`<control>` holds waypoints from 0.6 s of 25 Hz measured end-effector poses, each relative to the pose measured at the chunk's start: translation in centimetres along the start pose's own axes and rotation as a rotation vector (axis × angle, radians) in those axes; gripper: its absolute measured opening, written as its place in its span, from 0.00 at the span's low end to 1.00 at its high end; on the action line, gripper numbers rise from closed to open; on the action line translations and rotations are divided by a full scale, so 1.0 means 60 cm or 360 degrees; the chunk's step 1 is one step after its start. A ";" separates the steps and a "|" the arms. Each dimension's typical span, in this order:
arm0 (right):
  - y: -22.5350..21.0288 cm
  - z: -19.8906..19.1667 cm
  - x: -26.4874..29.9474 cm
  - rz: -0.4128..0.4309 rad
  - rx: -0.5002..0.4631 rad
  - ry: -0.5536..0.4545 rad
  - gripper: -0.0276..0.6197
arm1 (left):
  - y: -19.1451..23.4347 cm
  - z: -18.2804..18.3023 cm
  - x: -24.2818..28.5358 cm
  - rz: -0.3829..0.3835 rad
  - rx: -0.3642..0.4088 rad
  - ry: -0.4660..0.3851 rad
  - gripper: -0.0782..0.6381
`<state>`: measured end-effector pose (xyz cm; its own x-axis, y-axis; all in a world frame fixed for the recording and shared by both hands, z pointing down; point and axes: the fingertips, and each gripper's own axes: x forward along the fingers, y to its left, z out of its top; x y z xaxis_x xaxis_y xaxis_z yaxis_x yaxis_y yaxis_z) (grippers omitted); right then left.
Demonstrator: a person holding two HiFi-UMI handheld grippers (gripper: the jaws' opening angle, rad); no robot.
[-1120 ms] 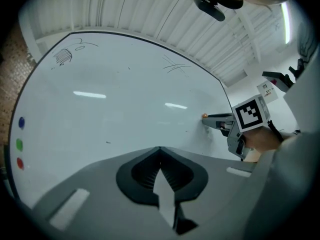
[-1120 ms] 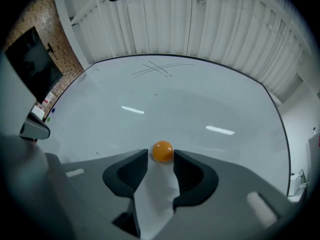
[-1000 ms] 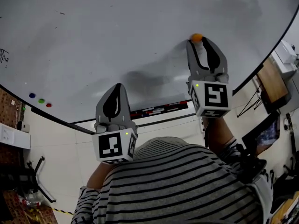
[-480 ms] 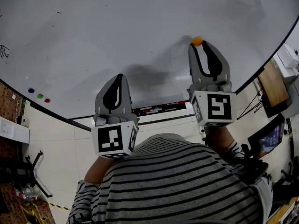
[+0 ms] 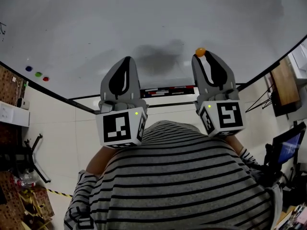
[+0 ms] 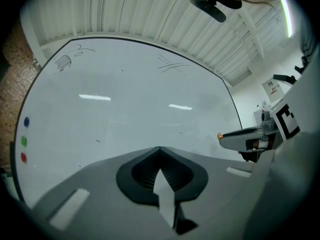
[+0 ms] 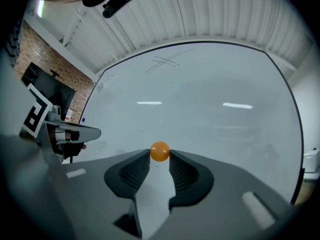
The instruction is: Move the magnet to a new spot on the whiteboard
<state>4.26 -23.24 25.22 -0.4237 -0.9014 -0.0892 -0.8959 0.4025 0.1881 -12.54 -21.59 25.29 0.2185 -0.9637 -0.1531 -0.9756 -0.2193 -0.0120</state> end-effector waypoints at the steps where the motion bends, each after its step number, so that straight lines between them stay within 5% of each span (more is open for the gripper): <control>1: 0.003 0.000 -0.001 0.0003 0.0002 -0.0004 0.23 | 0.002 -0.002 -0.004 0.0007 -0.0004 0.0009 0.13; 15: 0.029 0.009 0.000 0.0037 -0.0022 -0.0045 0.23 | 0.021 -0.019 -0.030 0.0064 -0.0007 0.0044 0.13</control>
<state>2.63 -22.48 25.03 -0.4480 -0.8870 -0.1122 -0.8839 0.4207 0.2041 -14.16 -20.31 26.66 0.1800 -0.9756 -0.1258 -0.9835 -0.1811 -0.0023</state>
